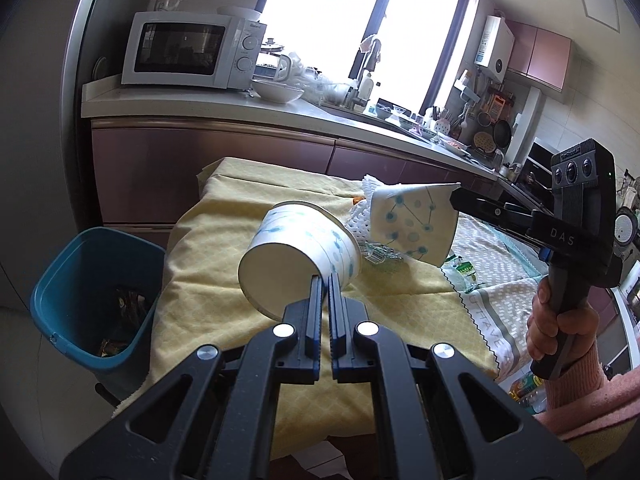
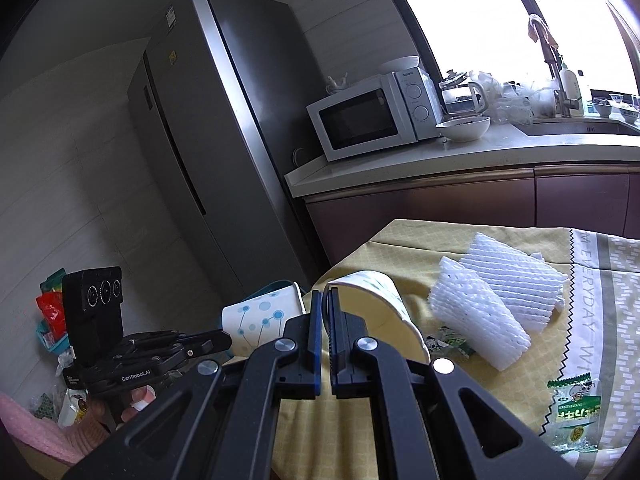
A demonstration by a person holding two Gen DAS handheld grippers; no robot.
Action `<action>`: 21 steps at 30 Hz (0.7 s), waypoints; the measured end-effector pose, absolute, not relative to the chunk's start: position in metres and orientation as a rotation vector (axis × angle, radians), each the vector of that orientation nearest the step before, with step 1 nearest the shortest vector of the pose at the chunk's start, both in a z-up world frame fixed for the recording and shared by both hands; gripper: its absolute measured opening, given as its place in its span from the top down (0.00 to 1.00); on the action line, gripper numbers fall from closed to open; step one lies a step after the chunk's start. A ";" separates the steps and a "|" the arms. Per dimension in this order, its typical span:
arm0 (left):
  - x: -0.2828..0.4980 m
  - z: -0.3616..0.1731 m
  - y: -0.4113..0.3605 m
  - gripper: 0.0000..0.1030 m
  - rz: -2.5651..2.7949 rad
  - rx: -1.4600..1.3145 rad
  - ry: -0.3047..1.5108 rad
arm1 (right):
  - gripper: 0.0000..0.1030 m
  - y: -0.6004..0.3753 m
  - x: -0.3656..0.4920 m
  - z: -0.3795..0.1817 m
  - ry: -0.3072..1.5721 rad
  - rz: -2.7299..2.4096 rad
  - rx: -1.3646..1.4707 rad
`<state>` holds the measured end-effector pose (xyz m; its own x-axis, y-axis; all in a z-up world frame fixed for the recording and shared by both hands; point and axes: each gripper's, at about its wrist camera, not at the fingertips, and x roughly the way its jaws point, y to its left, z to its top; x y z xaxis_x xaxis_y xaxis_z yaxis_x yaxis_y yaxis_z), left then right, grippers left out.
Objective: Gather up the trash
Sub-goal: 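Carry both held cups over the teal bin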
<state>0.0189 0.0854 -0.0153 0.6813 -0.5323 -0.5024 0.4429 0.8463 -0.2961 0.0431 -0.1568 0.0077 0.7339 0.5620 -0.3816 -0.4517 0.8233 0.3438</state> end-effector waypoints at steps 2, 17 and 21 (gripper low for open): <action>0.019 -0.016 0.091 0.97 -0.533 -0.157 0.611 | 0.98 -0.151 0.046 0.007 0.500 0.579 0.234; 0.023 -0.021 0.149 0.97 -0.387 -0.200 0.603 | 0.98 -0.096 0.074 0.001 0.553 0.714 0.195; 0.023 -0.023 0.164 0.97 -0.349 -0.205 0.604 | 0.98 -0.081 0.081 0.000 0.566 0.744 0.181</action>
<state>0.0228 0.1641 -0.0229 0.7673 -0.3783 -0.5177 0.2602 0.9216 -0.2878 0.0812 -0.0812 0.0001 0.5951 0.6836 -0.4225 -0.5889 0.7287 0.3497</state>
